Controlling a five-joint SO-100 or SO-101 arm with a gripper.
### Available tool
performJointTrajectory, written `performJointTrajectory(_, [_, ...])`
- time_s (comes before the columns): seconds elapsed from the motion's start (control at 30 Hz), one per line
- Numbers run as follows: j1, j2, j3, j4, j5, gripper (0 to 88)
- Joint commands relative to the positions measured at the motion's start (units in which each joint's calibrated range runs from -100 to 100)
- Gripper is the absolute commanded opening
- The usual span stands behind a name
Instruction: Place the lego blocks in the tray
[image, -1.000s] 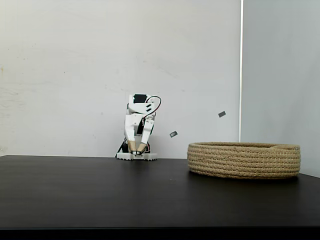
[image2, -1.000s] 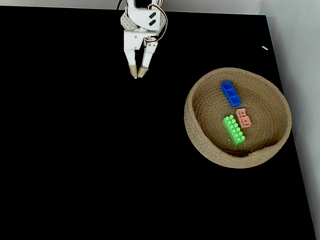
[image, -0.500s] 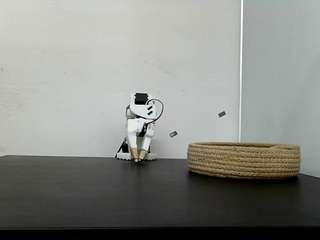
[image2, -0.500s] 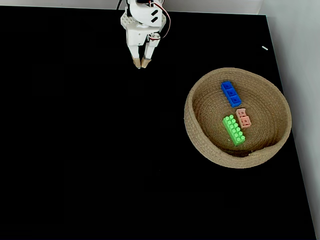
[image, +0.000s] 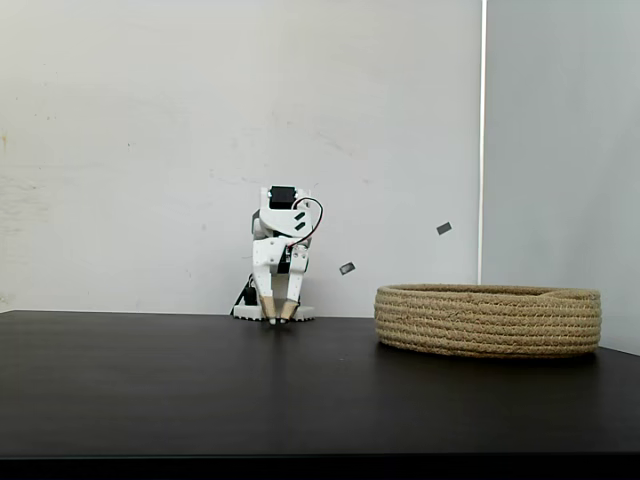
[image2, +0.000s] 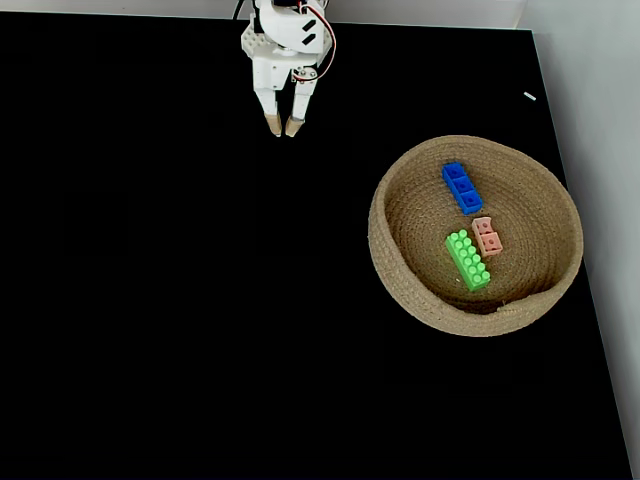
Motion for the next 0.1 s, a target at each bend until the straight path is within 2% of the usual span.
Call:
performJointTrajectory(0.0, [-0.5,-0.5,0.8,0.2,-0.1,3.8])
performJointTrajectory(0.07, [-0.5,-0.5,0.8,0.2,-0.1,3.8])
